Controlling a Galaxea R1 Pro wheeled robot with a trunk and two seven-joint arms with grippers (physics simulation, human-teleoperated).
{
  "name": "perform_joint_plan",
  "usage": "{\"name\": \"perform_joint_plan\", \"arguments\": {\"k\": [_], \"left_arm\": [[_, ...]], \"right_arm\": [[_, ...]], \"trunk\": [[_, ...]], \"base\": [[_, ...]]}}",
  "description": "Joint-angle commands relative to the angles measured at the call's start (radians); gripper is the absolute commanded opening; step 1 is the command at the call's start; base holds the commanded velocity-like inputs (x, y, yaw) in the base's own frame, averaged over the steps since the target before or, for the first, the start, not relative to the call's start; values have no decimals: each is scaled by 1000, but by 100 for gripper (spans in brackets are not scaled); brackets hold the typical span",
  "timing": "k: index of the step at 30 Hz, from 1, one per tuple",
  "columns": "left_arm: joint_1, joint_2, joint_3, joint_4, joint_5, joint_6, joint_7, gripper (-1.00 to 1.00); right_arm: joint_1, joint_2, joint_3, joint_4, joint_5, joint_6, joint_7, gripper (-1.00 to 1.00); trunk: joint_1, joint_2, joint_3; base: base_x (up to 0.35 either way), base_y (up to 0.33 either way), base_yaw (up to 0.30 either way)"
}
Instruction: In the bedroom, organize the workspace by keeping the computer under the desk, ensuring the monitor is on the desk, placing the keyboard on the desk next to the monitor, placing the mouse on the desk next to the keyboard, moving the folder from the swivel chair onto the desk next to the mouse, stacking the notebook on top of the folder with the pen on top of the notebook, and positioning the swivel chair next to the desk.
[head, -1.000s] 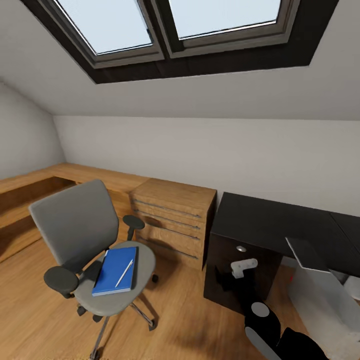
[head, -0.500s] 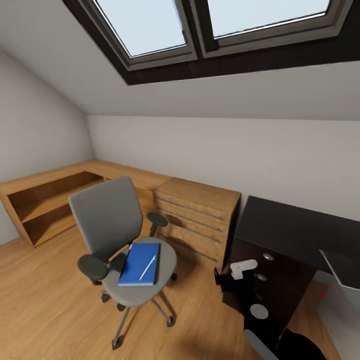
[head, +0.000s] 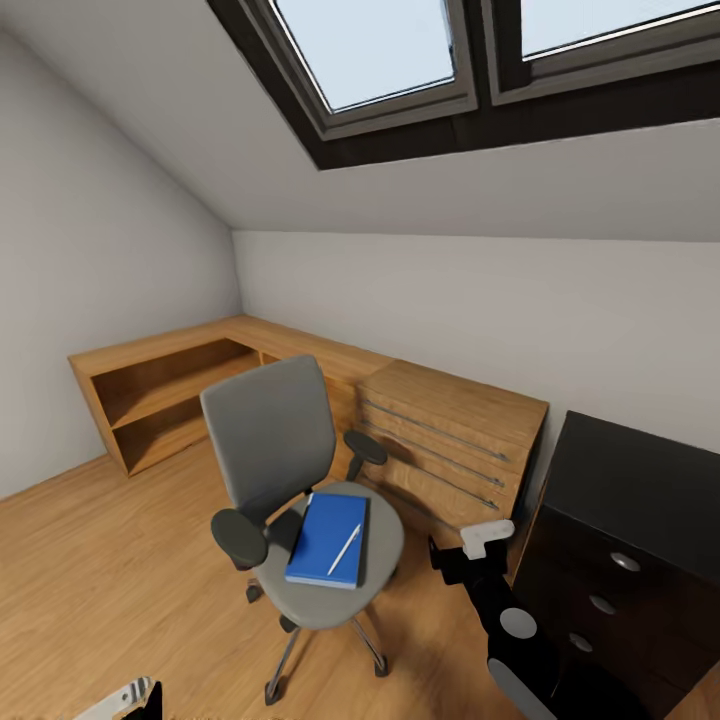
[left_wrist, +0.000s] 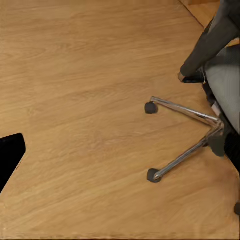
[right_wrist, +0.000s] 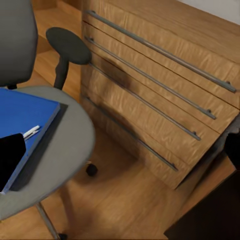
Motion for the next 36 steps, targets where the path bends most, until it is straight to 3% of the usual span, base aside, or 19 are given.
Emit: {"name": "perform_joint_plan", "arguments": {"k": [1,3,5,6,7,10,18,20,24,36], "left_arm": [[0,6,22,-27,13,53,12,100],[0,6,75,-46,22,107,17,100],[0,4,104,-48,30,127,20,100],[0,3,123,-34,37,138,22,100],[0,3,146,42,42,147,21,100],[0,5,158,99,44,131,19,100],[0,0,153,132,40,35,17,100],[0,-9,142,142,39,6,17,100],[0,-19,136,145,37,-4,17,100],[0,-24,111,118,18,-6,22,100]], "right_arm": [[-1,-1,3,-2,-5,3,-8,100],[-1,-1,3,-2,-5,3,-8,100],[-1,0,3,-2,-5,2,-8,100],[-1,0,3,-2,-5,2,-8,100],[-1,0,3,-2,-5,-8,-8,100],[-1,0,3,-2,-6,-27,-8,100],[-1,0,4,-2,-7,-39,-27,100],[-1,16,3,1,-6,-39,-30,100],[-1,54,1,43,-3,-39,-30,100],[-1,65,1,65,15,-41,-26,100]], "trunk": [[0,-1,-1],[0,-1,-1],[0,-1,-1],[0,-1,-1],[0,-1,-1],[0,-1,-1],[0,-1,-1],[0,-1,-1],[0,-1,-1],[0,-1,-1]], "base": [[12,1,276],[8,0,276],[4,0,276],[2,0,276],[1,0,276],[0,0,276],[0,0,276],[0,0,276],[0,0,276],[0,0,154]]}}
